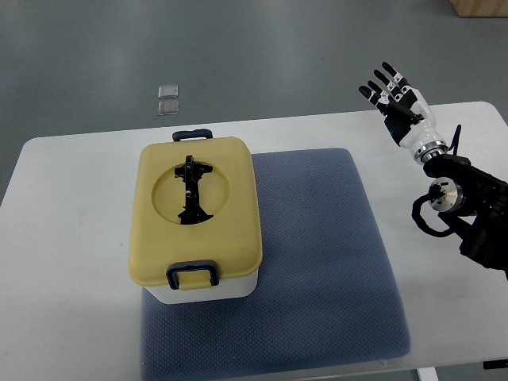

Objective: Open white storage box with right hand

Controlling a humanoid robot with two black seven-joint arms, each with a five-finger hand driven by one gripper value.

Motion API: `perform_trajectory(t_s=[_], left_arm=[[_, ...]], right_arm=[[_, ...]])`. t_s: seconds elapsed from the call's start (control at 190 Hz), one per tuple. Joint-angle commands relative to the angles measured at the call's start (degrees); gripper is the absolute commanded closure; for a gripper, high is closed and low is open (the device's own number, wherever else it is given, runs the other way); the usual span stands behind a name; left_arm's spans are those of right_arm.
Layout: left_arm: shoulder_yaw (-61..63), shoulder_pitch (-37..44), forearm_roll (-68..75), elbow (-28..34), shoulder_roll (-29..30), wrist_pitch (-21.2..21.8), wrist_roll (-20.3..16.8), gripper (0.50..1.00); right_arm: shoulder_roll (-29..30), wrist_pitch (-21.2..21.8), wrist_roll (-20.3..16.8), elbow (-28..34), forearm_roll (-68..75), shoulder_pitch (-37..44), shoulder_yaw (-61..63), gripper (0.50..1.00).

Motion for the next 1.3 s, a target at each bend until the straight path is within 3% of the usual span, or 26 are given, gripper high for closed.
perform_trajectory(t_s=[0.0, 0.305, 0.463, 0.636, 0.81, 0.968, 1.294], left_arm=[[0.00, 0.00, -0.01, 0.00, 0.00, -0.02, -0.01, 0.500], [0.00, 0.00, -0.01, 0.00, 0.00, -0.02, -0.01, 0.500], [0.00, 0.00, -0.01, 0.00, 0.00, -0.02, -0.01, 0.500], [0.00, 0.00, -0.01, 0.00, 0.00, 0.06, -0.01, 0.500], [0.00, 0.00, -0.01, 0.00, 0.00, -0.02, -0.01, 0.500], [0.00, 0.00, -0.01, 0.00, 0.00, -0.02, -0.01, 0.500], [0.00, 0.00, -0.01, 0.00, 0.00, 0.06, -0.01, 0.500]], right_arm=[[-0.39, 0.00, 0.23, 0.24, -0.26, 1.99, -1.65, 0.570], [-5.31, 0.79, 0.85, 2.97, -6.50, 19.75, -22.48, 0.570], [-9.09, 2.81, 1.73, 10.61, -21.95, 29.24, -27.66, 0.570], [-9.35, 4.39, 1.90, 19.14, -41.21, 36.98, -31.27, 0.570], [-7.60, 7.82, 2.87, 23.80, -54.57, 44.80, -33.38, 0.570], [-1.53, 11.69, 3.92, 26.26, -64.32, 49.72, -33.47, 0.572], [5.68, 11.95, 5.26, 27.05, -83.84, 50.77, -34.96, 0.581]])
